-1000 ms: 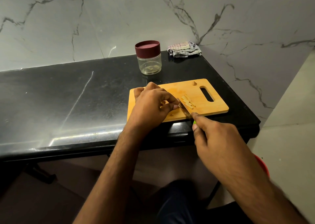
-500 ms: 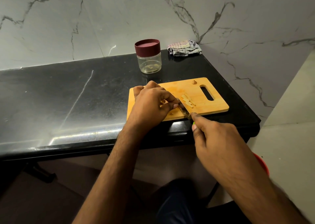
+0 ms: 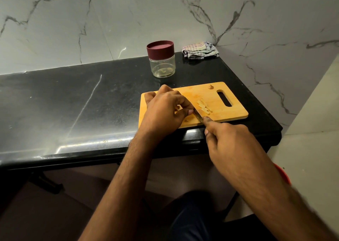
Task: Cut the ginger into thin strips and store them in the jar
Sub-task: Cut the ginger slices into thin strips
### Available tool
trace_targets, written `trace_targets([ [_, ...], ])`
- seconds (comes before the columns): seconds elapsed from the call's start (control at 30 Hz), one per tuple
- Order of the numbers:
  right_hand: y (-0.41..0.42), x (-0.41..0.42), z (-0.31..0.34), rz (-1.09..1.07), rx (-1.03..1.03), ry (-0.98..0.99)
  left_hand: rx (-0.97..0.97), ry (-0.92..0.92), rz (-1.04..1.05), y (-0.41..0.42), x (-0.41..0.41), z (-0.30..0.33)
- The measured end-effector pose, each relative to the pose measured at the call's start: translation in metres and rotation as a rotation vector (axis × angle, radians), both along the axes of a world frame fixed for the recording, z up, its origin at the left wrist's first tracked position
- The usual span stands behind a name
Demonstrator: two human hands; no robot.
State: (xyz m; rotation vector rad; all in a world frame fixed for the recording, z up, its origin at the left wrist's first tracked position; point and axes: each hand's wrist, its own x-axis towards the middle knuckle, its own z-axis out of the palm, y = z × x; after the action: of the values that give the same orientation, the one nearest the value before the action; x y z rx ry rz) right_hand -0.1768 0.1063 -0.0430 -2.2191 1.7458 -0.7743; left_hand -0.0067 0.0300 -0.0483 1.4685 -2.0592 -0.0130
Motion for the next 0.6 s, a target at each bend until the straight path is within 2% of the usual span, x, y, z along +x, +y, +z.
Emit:
trace_targets([
  [0.23,0.020,-0.013,0.000,-0.028,-0.026,0.027,0.001,-0.018,-0.002,-0.001,0.001,-0.002],
  [0.37,0.014,-0.022,-0.002,-0.096,-0.080,0.127,0.003,0.036,-0.003,0.000,0.001,-0.002],
  [0.5,0.011,-0.023,-0.004,-0.115,-0.084,0.130,0.010,0.034,0.005,0.000,0.001,-0.001],
  [0.6,0.011,-0.023,-0.004,-0.103,-0.103,0.109,0.021,0.110,-0.025,0.000,0.001,-0.001],
])
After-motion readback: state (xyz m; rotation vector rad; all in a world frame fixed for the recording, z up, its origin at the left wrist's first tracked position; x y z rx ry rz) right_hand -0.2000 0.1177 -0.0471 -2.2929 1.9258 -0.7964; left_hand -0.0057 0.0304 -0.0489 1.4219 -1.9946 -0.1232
